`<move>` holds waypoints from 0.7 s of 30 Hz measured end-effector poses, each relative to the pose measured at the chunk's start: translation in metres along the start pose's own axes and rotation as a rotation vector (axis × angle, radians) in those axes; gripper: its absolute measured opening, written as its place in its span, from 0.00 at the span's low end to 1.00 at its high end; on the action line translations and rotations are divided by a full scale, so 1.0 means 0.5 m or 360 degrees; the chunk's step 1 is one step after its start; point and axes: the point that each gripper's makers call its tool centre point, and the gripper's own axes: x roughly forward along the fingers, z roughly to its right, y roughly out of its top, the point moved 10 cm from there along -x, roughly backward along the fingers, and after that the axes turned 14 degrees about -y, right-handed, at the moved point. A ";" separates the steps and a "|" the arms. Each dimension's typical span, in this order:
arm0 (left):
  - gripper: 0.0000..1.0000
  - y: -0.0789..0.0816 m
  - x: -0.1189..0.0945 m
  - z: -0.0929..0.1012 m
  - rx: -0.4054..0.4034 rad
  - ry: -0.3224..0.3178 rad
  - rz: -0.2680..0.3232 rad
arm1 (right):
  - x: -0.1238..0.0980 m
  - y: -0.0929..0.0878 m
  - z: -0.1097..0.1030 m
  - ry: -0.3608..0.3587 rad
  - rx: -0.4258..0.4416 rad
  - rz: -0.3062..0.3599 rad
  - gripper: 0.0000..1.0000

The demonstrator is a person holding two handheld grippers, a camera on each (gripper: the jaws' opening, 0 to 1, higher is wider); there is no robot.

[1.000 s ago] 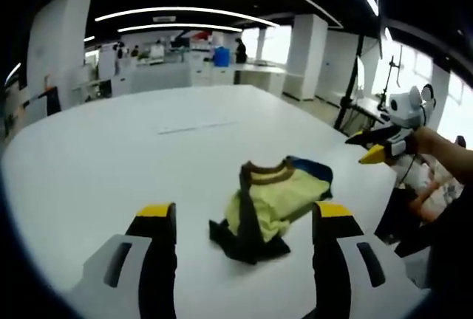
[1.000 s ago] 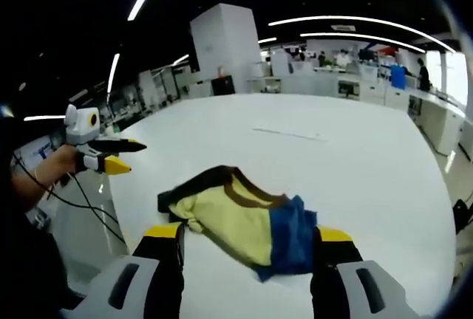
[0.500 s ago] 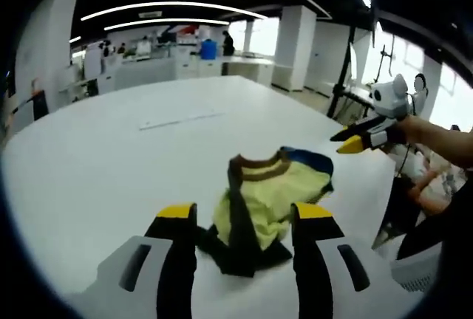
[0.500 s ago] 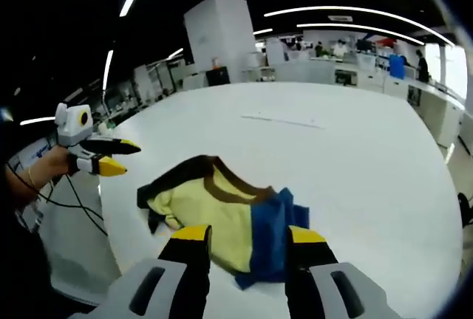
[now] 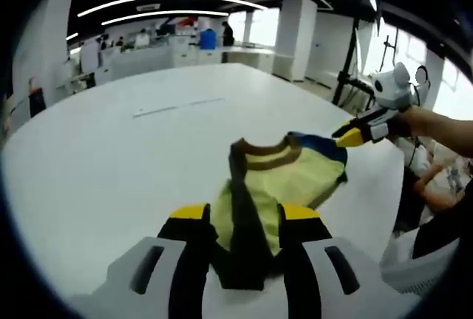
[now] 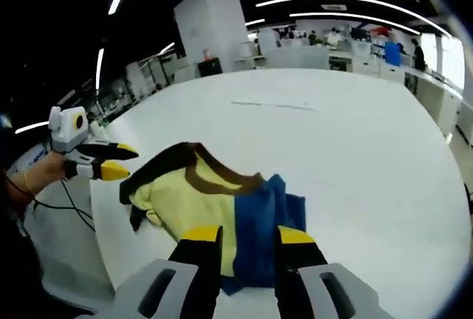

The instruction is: Fold the garment on the visible template until the final outline fits inside the template.

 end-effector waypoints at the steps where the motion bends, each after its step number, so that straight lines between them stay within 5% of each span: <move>1: 0.31 -0.002 0.003 0.000 0.0000 -0.0001 -0.0005 | 0.002 -0.002 0.001 -0.0004 0.0015 -0.0012 0.22; 21: 0.02 -0.021 0.027 -0.003 0.0021 0.0008 -0.0077 | 0.008 -0.008 0.004 -0.0031 0.0196 -0.0040 0.04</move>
